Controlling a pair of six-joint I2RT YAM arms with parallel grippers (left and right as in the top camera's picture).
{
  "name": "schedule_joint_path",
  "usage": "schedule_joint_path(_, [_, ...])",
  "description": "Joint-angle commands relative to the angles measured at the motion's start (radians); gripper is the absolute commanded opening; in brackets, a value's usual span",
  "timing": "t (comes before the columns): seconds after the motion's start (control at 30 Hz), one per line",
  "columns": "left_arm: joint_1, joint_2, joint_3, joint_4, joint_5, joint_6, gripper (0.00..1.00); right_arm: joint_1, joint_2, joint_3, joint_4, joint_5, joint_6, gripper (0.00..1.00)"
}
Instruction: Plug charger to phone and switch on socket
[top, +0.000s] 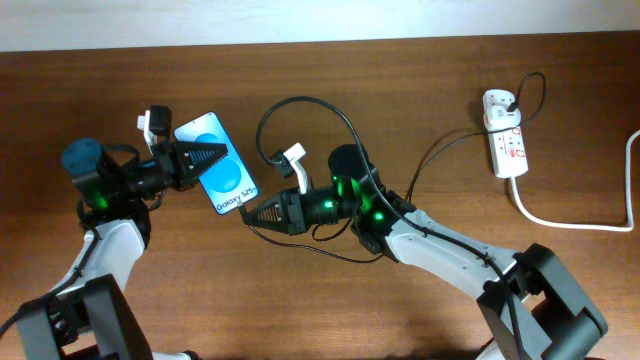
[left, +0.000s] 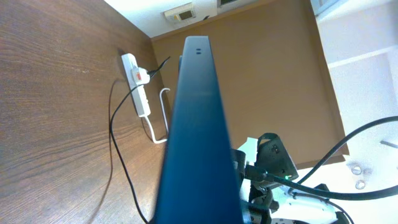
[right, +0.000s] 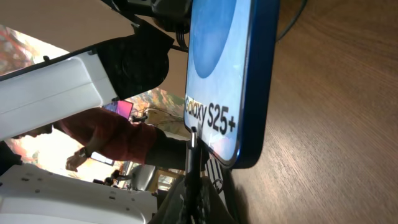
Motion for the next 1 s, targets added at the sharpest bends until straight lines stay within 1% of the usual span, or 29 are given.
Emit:
schedule_joint_path(0.0, [-0.006, -0.015, 0.010, 0.005, 0.055, -0.010, 0.00, -0.014, 0.004, 0.009, -0.054, 0.034, 0.007, 0.04])
schedule_joint_path(0.2, [-0.006, -0.014, 0.010, 0.006, 0.055, -0.010, 0.00, -0.015, 0.004, 0.009, -0.068, -0.042, 0.008, 0.04])
schedule_joint_path(0.53, [-0.006, -0.014, 0.010, 0.006, 0.056, -0.009, 0.00, -0.015, 0.004, 0.009, -0.063, -0.066, 0.016, 0.04])
schedule_joint_path(0.77, [-0.006, -0.014, 0.010, 0.006, 0.056, -0.009, 0.00, -0.015, 0.004, 0.009, -0.063, -0.094, 0.060, 0.04])
schedule_joint_path(0.97, [-0.006, -0.014, 0.010, 0.006, 0.056, -0.009, 0.00, -0.015, 0.004, 0.009, -0.046, -0.086, 0.068, 0.04])
